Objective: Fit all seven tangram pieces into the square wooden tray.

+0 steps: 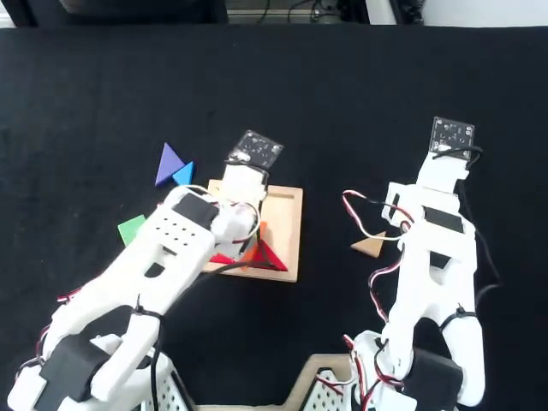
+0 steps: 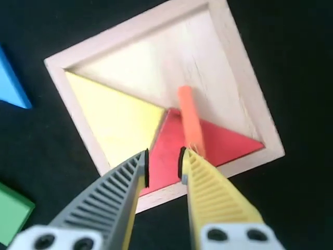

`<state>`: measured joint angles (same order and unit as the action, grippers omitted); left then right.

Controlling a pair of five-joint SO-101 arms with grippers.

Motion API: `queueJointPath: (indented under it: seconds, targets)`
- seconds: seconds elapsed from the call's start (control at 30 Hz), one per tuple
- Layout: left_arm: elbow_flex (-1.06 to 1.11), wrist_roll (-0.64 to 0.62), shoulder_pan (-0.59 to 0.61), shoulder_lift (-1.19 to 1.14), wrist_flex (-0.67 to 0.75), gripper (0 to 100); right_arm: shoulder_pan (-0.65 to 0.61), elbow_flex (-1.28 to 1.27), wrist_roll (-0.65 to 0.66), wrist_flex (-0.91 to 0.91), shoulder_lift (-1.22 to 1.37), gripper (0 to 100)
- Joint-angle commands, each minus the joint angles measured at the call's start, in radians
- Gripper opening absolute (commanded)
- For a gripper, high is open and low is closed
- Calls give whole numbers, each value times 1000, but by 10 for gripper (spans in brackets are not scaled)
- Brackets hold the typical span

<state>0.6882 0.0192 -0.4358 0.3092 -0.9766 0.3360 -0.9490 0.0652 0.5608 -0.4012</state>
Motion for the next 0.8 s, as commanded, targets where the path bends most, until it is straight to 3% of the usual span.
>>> queueJointPath:
  seconds: [0.0, 0.63, 0.77]
  targets:
    - [-1, 11, 44, 6, 14, 126, -14, 18, 11, -18, -27, 11]
    - [85, -34, -114, 6, 95, 127, -14, 18, 11, -18, -27, 11]
    - [84, -32, -104, 17, 94, 127, -14, 18, 11, -17, -27, 11]
